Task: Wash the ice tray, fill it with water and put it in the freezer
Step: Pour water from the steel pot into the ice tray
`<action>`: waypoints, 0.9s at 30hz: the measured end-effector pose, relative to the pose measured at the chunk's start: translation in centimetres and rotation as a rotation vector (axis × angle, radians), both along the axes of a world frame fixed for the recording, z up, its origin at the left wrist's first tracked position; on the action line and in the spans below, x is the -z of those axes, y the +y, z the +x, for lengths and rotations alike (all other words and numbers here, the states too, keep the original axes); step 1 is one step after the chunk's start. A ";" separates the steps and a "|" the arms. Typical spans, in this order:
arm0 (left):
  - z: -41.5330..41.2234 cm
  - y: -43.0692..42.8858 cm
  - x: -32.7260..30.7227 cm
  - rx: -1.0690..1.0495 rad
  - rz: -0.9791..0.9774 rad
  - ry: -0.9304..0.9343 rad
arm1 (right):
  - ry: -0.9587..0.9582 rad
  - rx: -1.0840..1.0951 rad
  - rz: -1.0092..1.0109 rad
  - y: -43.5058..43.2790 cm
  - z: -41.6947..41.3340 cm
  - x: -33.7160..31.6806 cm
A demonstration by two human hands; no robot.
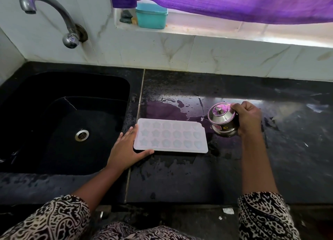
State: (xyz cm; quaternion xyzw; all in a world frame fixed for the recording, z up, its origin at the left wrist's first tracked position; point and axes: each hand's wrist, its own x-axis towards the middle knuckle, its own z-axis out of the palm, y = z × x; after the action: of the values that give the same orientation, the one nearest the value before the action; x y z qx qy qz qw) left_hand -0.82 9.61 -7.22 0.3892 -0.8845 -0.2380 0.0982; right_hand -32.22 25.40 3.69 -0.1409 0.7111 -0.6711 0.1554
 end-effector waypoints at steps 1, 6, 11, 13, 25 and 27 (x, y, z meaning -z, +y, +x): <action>0.0 0.0 0.0 0.000 -0.001 0.000 | 0.008 0.003 0.004 0.0 0.0 0.0; 0.0 0.0 0.0 0.000 -0.007 -0.003 | 0.013 0.018 0.011 -0.1 0.1 0.0; 0.0 0.0 0.0 0.005 -0.009 -0.006 | 0.001 0.019 -0.003 -0.2 0.0 0.1; 0.0 -0.1 0.1 0.002 -0.010 -0.006 | -0.007 0.015 -0.008 -0.2 -0.2 0.2; 0.0 -0.1 0.2 0.005 -0.007 0.002 | -0.013 0.030 0.032 -0.2 0.0 0.2; 0.0 -0.1 0.2 0.005 -0.007 0.004 | -0.011 0.030 0.042 -0.2 0.0 0.3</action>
State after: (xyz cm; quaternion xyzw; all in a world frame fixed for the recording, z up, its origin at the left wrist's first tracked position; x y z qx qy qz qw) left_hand -0.84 9.48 -7.42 0.3861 -0.8861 -0.2359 0.1005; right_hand -32.25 25.22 3.43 -0.1232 0.7260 -0.6592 0.1524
